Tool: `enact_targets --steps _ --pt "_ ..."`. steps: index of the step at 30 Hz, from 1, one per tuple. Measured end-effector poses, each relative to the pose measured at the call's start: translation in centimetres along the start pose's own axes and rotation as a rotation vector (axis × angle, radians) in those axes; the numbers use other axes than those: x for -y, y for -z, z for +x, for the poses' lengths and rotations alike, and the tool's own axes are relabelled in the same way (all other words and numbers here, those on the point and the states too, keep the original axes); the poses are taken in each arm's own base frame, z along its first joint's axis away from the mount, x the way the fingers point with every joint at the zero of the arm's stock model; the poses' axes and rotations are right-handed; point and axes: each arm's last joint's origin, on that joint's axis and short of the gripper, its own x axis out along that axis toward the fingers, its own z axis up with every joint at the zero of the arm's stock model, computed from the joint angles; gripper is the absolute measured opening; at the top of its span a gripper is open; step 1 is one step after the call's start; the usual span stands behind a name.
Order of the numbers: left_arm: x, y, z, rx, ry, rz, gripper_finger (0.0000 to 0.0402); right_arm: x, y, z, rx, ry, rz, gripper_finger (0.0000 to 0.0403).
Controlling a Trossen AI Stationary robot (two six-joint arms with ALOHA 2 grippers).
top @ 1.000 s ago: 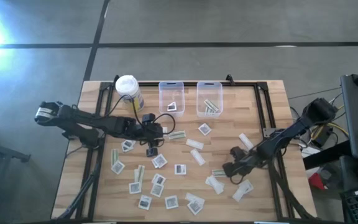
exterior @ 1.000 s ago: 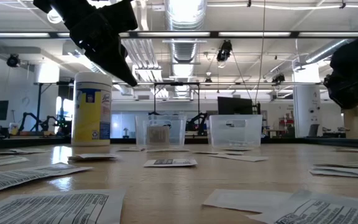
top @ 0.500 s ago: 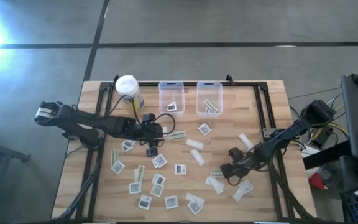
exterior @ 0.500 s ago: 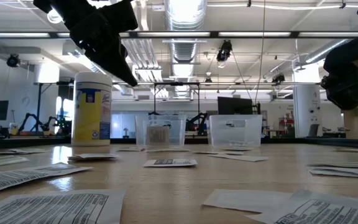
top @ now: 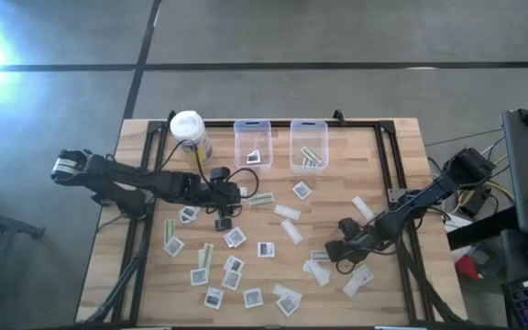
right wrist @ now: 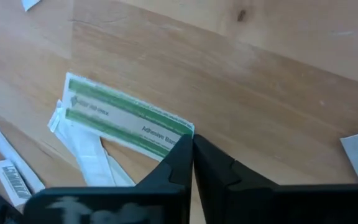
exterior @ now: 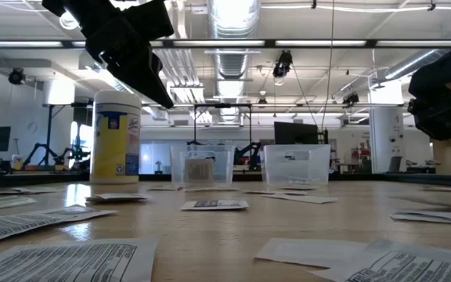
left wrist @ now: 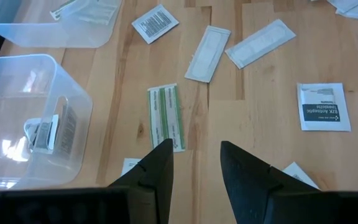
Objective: Pick & Place First Aid Supplies
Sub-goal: Put the bandage into the right transparent bin
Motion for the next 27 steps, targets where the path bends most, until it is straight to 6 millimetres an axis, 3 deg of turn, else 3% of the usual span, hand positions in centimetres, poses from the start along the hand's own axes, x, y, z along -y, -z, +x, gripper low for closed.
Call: enact_targets --steps 27 --pt "0.0 0.0 0.0 0.001 0.000 0.004 0.0126 -1.5 -0.3 -4.1 0.090 -0.200 -0.204 0.0008"
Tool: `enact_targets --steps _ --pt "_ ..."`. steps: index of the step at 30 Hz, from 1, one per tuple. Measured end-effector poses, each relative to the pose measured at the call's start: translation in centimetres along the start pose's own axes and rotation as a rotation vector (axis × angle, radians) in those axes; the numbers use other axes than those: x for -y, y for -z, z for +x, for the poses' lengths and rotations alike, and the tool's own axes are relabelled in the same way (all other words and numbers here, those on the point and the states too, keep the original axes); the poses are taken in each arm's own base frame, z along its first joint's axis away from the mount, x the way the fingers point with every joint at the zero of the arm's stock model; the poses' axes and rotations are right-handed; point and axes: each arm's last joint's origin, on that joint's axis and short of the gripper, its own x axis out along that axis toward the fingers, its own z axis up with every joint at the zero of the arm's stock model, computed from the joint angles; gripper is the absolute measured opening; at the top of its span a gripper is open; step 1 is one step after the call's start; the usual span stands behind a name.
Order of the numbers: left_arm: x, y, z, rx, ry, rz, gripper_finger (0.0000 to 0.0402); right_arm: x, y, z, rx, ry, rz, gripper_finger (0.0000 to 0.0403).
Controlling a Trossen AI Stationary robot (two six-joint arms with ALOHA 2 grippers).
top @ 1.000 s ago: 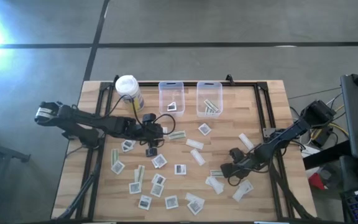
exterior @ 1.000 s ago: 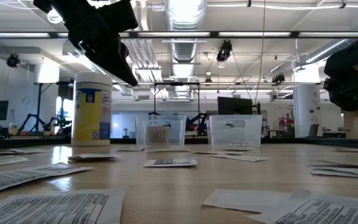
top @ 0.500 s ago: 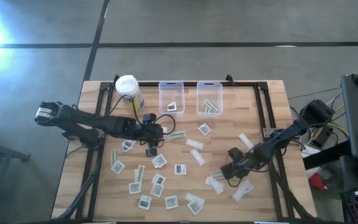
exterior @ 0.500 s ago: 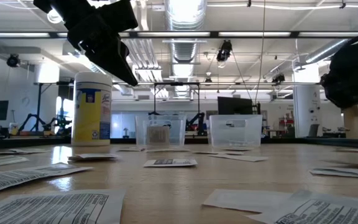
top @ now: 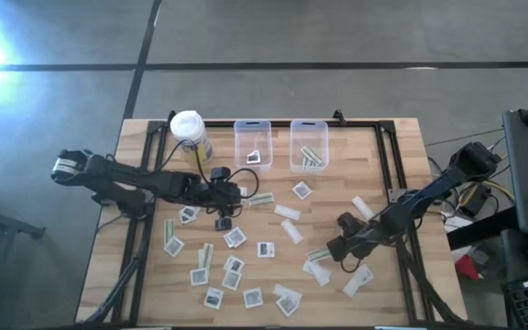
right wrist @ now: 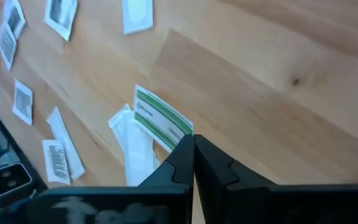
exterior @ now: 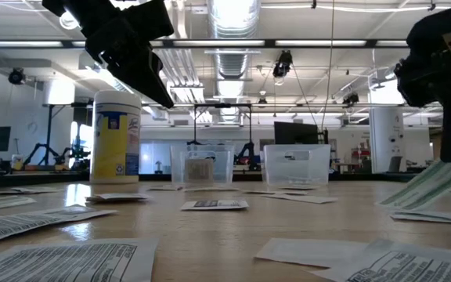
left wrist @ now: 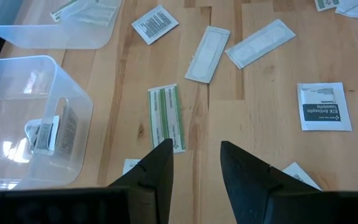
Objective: Pick & Place First Aid Supplies
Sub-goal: Put the bandage into the right transparent bin
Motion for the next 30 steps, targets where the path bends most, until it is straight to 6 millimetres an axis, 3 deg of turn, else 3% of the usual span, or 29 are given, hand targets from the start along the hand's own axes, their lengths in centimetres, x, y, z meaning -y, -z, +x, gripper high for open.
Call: enact_targets --steps 11,20,30 --pt "0.0 0.0 0.0 0.000 0.000 0.000 0.0126 0.0 -0.7 -2.1 0.069 -0.051 -0.017 0.0008" --pt "0.0 -0.1 0.0 0.006 0.001 -0.001 0.0126 -0.1 -1.0 -2.3 0.131 -0.056 -0.034 0.0008" --pt "0.2 -1.6 0.2 0.164 0.045 -0.049 0.0128 -0.2 -0.9 -2.0 0.114 -0.049 -0.038 0.0008"
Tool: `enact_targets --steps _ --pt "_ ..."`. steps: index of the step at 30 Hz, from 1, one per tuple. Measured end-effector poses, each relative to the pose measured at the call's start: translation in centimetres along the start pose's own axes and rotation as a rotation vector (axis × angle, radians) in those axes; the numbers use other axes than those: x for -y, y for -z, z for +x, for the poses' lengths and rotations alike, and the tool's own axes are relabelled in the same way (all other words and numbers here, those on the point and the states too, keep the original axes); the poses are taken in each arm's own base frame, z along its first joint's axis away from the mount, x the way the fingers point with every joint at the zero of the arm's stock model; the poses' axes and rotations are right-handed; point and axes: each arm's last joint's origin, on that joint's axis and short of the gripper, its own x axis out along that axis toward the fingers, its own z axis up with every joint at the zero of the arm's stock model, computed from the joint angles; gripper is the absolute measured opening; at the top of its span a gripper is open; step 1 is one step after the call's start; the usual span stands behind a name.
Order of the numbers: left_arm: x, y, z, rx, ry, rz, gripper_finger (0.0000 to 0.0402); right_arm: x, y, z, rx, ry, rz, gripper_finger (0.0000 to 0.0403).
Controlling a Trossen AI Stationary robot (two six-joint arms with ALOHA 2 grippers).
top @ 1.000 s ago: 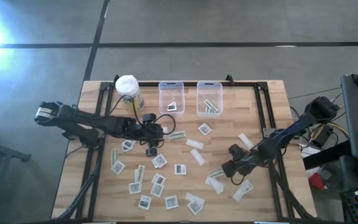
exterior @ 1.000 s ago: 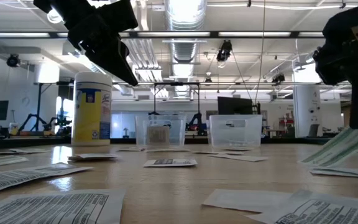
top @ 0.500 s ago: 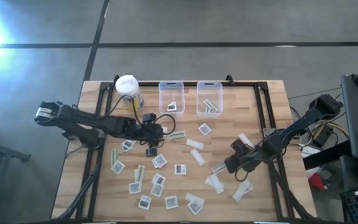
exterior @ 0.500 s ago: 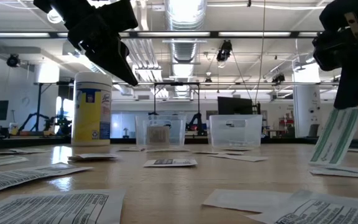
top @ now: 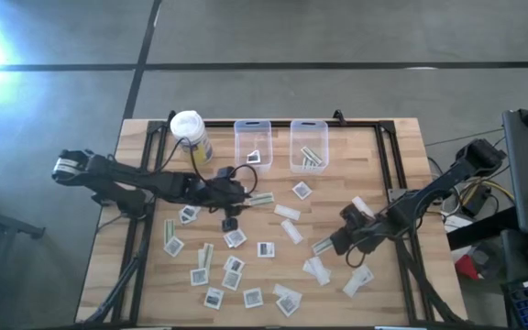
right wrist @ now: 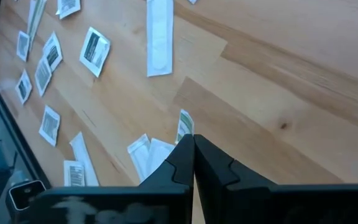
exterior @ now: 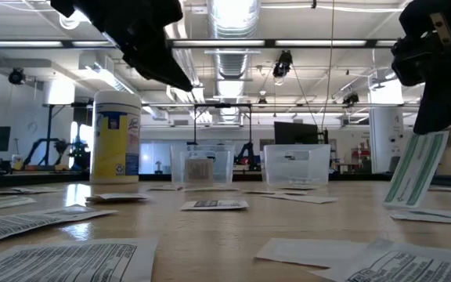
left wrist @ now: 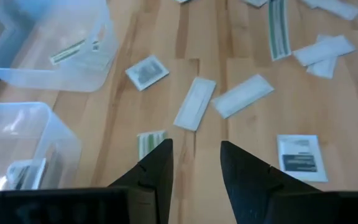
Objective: Pick & Place First Aid Supplies
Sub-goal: Put the bandage into the right transparent bin
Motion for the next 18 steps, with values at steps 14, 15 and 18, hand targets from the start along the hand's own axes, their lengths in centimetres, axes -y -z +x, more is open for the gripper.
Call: enact_targets --steps 14,15,18 --pt "0.1 -0.2 0.3 0.057 0.017 -0.046 0.0206 -0.9 0.2 0.3 -0.003 -0.058 -0.045 0.0008" --pt "0.1 -0.3 0.3 0.071 0.034 -0.060 0.0210 -1.2 0.1 0.3 -0.001 -0.065 -0.051 0.0008" --pt "0.5 -0.9 0.9 0.134 0.102 -0.081 0.0215 -1.3 0.1 0.2 -0.001 -0.066 -0.058 0.0008"
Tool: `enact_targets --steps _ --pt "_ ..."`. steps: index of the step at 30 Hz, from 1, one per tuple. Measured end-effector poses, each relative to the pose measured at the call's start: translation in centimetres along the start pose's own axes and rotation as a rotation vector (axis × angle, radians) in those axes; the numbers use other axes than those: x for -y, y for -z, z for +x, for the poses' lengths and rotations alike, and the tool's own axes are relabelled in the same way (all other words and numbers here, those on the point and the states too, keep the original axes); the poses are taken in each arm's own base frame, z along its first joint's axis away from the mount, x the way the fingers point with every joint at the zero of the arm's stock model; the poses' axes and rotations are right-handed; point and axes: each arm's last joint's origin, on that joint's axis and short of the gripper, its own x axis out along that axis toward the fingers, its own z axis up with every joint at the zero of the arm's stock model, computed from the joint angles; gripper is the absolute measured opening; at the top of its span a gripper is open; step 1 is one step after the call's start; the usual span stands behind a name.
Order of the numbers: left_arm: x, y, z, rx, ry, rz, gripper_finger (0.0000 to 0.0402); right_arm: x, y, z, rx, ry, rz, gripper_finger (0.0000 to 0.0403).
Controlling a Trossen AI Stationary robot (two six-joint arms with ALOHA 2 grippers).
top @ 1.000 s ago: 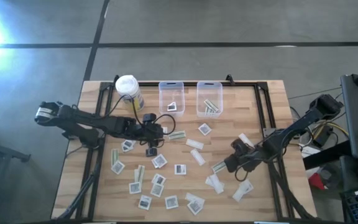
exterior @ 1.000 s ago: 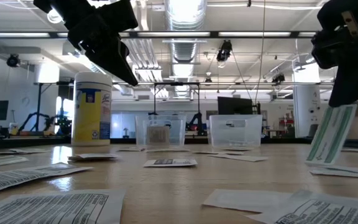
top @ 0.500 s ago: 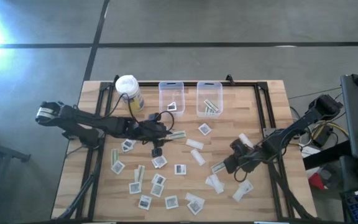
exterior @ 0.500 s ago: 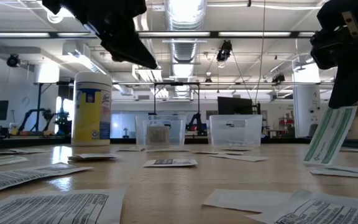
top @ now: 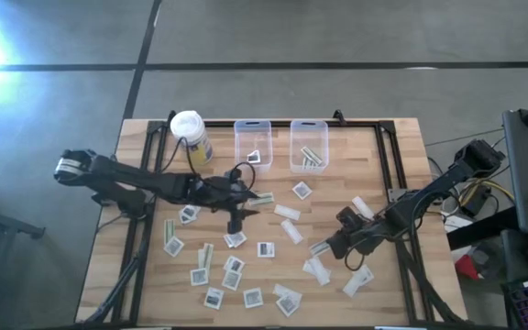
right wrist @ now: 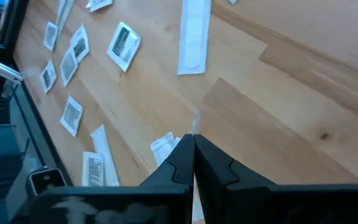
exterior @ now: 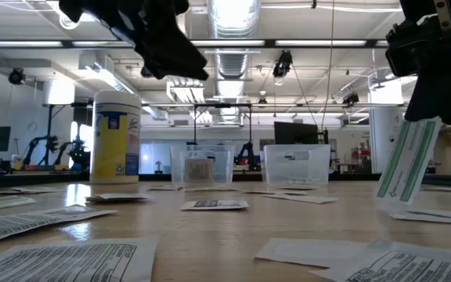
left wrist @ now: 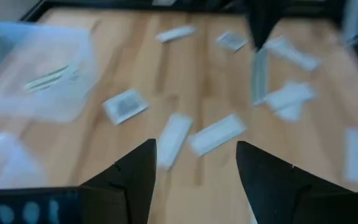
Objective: Pick & Place First Aid Supplies
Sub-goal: Put the bandage into the right transparent bin
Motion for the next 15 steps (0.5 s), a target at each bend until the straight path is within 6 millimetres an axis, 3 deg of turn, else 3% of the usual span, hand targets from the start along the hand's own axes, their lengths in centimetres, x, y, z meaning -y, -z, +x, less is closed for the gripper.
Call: enact_targets --steps 6,15 --pt "0.7 -0.1 2.7 0.098 0.131 0.001 0.0212 0.0 0.0 0.0 0.000 0.001 -0.007 0.0008" --pt "1.1 -0.1 6.3 0.117 0.172 0.002 0.0211 0.0 0.0 0.0 0.000 0.001 -0.035 0.0008"
